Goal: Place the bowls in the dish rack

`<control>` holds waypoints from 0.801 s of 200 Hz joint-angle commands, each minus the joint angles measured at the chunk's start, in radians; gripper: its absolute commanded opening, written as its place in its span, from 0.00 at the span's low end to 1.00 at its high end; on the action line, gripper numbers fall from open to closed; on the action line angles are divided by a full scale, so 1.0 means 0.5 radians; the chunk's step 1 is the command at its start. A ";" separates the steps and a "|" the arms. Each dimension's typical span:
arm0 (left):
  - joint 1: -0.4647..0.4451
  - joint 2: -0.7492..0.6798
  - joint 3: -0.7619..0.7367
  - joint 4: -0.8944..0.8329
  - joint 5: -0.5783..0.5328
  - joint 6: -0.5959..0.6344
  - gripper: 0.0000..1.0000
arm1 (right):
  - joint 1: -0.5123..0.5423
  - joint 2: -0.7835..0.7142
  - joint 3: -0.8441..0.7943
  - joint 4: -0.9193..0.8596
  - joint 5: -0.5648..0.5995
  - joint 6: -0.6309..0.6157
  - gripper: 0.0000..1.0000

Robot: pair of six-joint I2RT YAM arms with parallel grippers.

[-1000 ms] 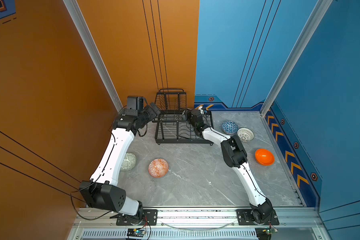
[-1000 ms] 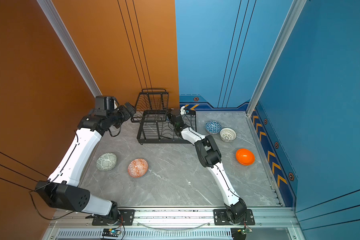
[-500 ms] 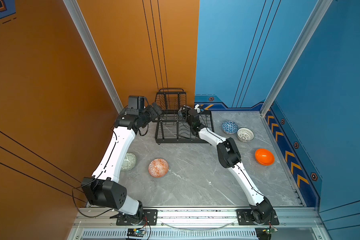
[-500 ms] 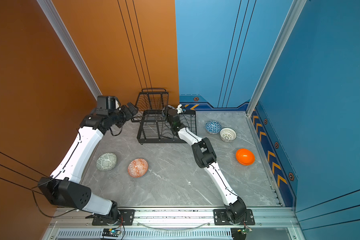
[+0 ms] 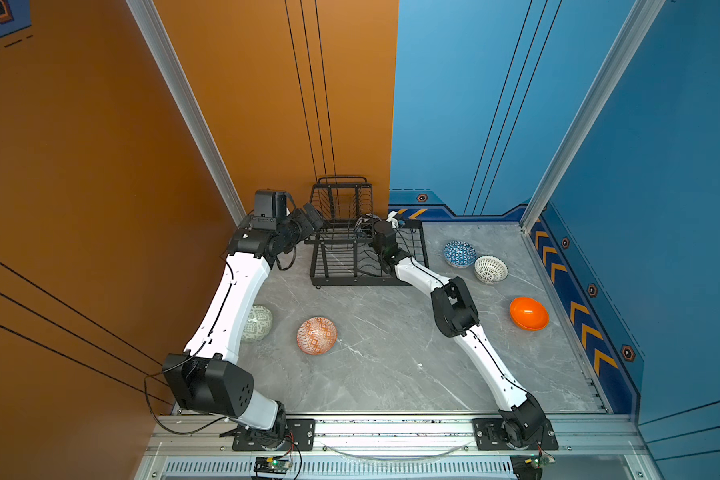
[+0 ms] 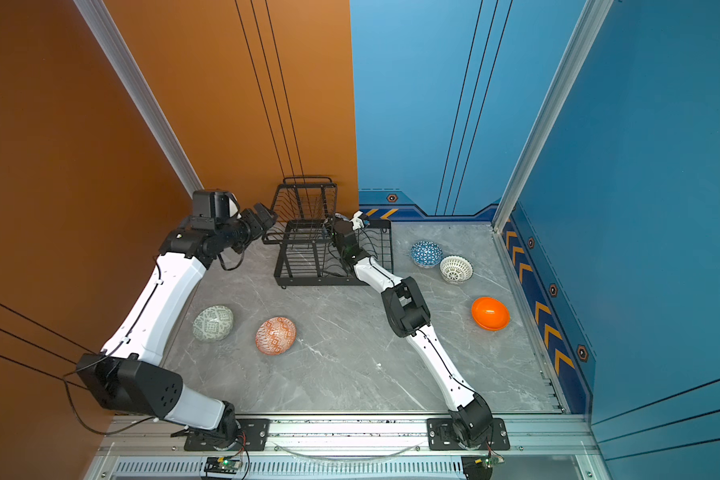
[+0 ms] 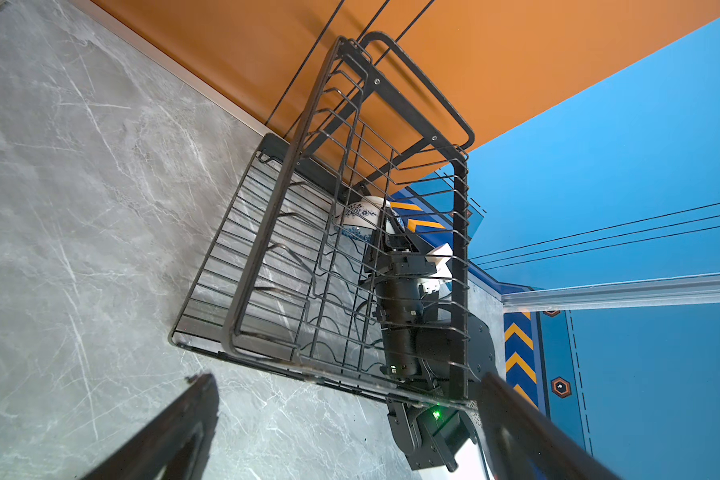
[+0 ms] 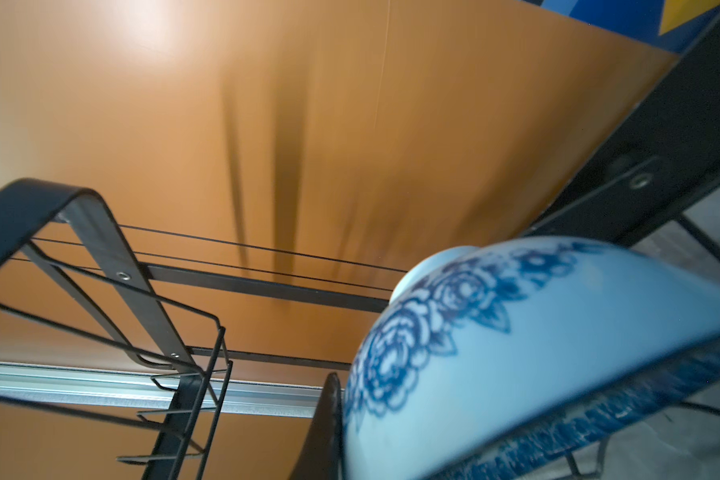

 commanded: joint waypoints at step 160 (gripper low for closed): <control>0.034 -0.054 -0.113 0.088 0.099 0.048 0.98 | -0.037 0.075 0.051 0.340 -0.212 -0.101 0.00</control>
